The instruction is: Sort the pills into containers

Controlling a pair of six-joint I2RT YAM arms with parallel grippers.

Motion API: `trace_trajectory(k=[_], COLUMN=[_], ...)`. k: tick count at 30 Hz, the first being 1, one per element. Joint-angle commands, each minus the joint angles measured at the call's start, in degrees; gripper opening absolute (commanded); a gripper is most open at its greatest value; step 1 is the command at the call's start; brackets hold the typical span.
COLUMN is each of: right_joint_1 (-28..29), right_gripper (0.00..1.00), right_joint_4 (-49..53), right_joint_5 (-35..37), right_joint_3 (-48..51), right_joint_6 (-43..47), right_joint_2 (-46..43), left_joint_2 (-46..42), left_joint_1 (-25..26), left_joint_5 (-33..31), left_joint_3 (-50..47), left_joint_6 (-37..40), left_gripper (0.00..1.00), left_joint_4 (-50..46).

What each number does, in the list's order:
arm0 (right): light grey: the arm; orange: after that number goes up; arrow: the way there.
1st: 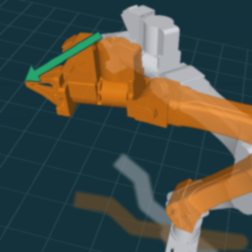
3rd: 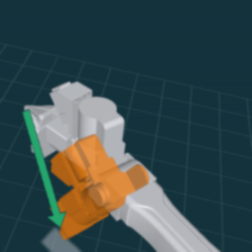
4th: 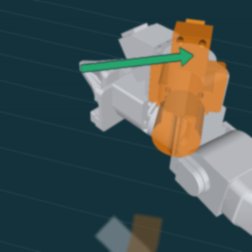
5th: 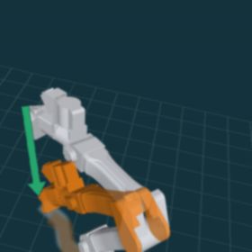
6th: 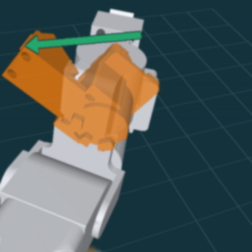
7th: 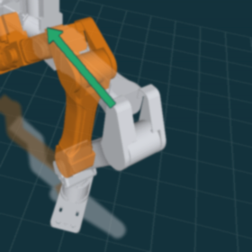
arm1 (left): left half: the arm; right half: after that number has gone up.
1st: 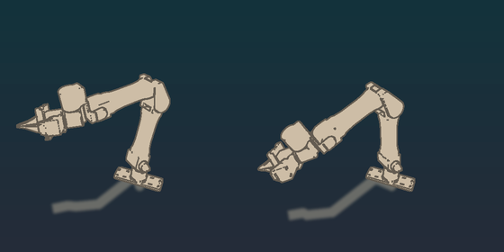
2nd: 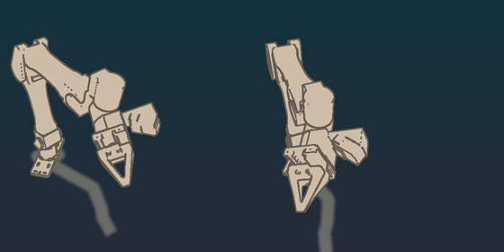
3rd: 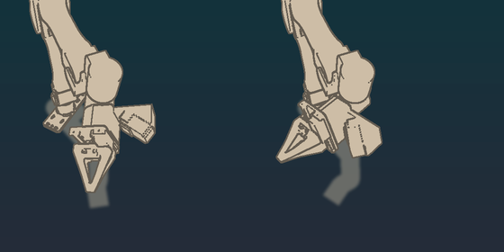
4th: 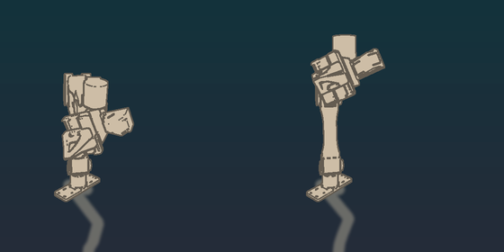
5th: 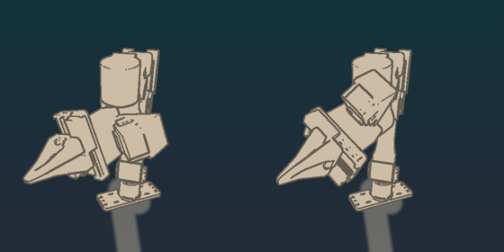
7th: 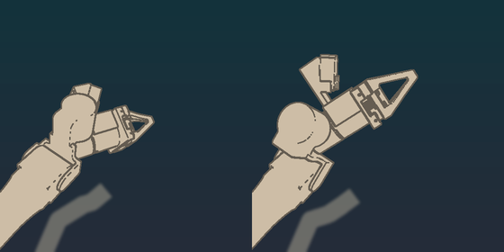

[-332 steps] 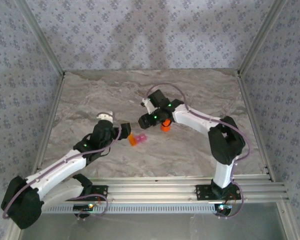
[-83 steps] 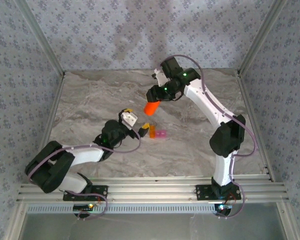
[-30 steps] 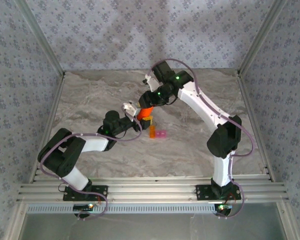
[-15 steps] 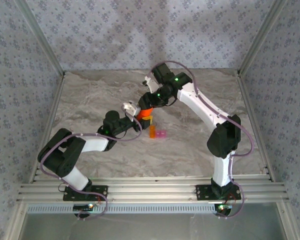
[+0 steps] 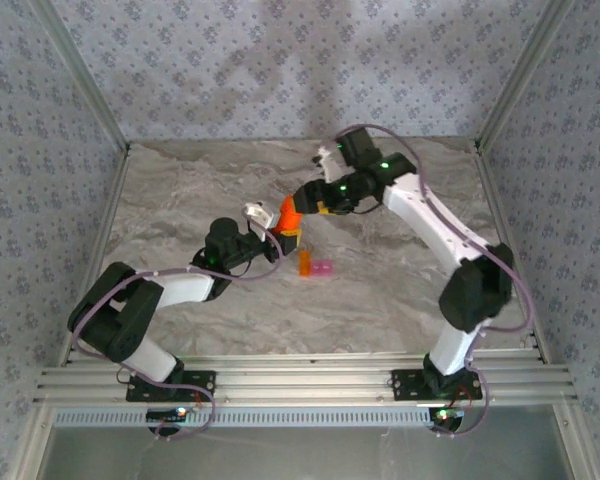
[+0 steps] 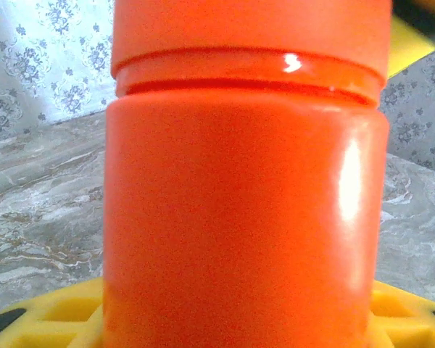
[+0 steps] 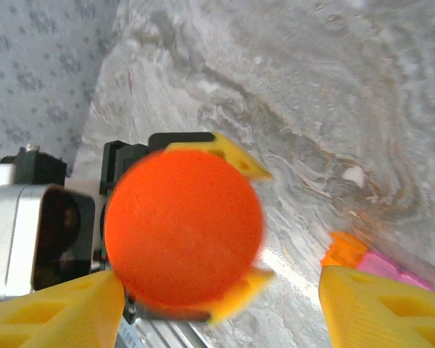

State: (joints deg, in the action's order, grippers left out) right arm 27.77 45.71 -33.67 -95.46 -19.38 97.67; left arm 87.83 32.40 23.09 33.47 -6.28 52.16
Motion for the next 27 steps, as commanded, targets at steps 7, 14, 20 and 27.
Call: trace_trajectory(k=[7, 14, 20, 27], right_joint_1=[-5.0, 0.1, 2.7, 3.9], right_gripper=[0.74, 0.80, 0.81, 0.79], right_joint_4=[-24.8, -30.4, -30.8, -30.5], right_joint_5=[10.2, 17.9, 17.0, 16.1], right_joint_3=[18.3, 19.7, 17.8, 17.0], right_joint_6=[-12.9, -12.5, -12.8, -13.4], right_joint_2=[-14.1, -14.0, -10.5, -8.1], left_joint_2=[-3.3, -3.0, -2.4, -2.1], left_joint_1=[-0.5, -0.6, -0.6, -0.7], left_joint_5=[0.4, 3.6, 4.4, 4.7], left_joint_3=[4.3, 7.2, 7.9, 8.5], left_joint_6=[2.3, 3.7, 3.4, 3.4], left_gripper=[0.00, 0.00, 0.00, 0.00], left_joint_4=[-8.0, -13.7, -13.6, -13.7])
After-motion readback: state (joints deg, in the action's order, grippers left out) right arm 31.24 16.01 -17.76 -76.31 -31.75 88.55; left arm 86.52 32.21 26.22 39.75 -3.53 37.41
